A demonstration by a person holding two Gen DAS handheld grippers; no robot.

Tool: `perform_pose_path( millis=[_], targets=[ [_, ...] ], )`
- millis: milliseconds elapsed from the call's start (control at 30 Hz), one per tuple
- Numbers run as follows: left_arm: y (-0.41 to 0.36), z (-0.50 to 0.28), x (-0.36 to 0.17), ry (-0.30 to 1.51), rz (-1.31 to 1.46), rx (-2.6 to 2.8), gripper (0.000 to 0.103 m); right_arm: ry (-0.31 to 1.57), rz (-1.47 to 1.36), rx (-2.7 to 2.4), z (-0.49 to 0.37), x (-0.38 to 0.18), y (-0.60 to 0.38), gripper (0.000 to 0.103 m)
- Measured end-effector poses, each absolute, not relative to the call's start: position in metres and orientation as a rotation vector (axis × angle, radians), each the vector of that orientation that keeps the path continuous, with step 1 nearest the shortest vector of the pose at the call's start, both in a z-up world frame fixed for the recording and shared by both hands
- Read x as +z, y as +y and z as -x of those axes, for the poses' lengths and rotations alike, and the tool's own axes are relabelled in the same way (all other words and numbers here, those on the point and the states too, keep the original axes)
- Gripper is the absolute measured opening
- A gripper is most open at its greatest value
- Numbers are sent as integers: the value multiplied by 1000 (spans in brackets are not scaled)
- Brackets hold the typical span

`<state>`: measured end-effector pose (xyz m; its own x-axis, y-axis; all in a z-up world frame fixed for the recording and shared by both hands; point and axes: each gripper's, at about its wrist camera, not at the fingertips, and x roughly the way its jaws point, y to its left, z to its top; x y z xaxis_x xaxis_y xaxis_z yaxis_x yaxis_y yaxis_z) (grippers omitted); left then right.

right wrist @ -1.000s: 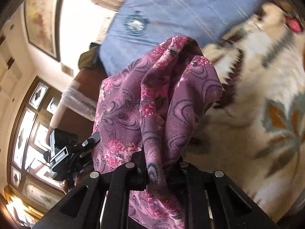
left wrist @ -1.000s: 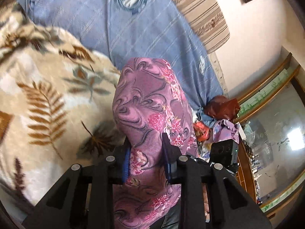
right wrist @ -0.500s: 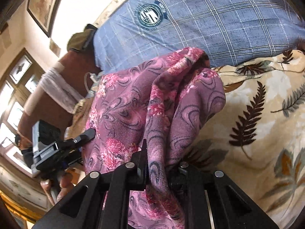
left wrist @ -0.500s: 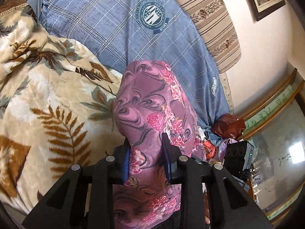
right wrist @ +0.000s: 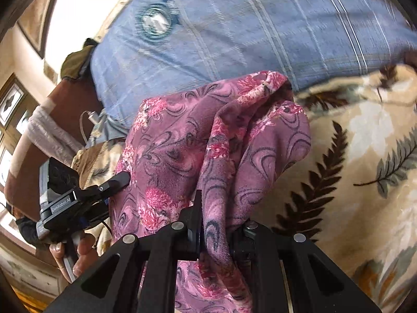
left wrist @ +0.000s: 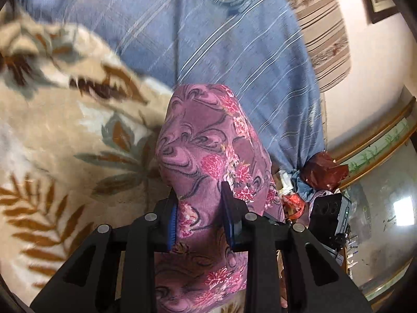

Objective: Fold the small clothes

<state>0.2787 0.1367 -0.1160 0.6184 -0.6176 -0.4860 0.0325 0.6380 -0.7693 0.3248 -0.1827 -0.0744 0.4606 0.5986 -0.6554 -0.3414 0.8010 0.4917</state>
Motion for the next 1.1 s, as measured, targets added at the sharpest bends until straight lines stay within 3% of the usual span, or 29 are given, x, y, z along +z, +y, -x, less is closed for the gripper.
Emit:
perform_pose_path(
  millis=[133, 233, 267, 300, 500, 600, 800, 1100],
  targets=[
    [133, -295, -161, 922, 800, -321, 33, 988, -314, 574, -349, -122, -189, 15],
    [141, -295, -166, 929, 831, -330, 39, 1022, -365, 566, -360, -142, -196, 29],
    [141, -294, -164, 924, 824, -324, 39, 1017, -361, 558, -361, -143, -197, 43],
    [138, -291, -158, 915, 776, -302, 39, 1010, -345, 531, -361, -143, -200, 51],
    [122, -269, -129, 874, 567, -203, 42, 932, -159, 399, -335, -120, -203, 52],
    [123, -252, -127, 879, 520, -174, 49, 942, -56, 325, -325, -121, -201, 51],
    [123, -253, -135, 904, 547, -180, 50, 961, -18, 275, -316, -117, -199, 51],
    [120, -256, -128, 870, 532, -144, 50, 844, -142, 419, -304, -87, -212, 51]
  ],
)
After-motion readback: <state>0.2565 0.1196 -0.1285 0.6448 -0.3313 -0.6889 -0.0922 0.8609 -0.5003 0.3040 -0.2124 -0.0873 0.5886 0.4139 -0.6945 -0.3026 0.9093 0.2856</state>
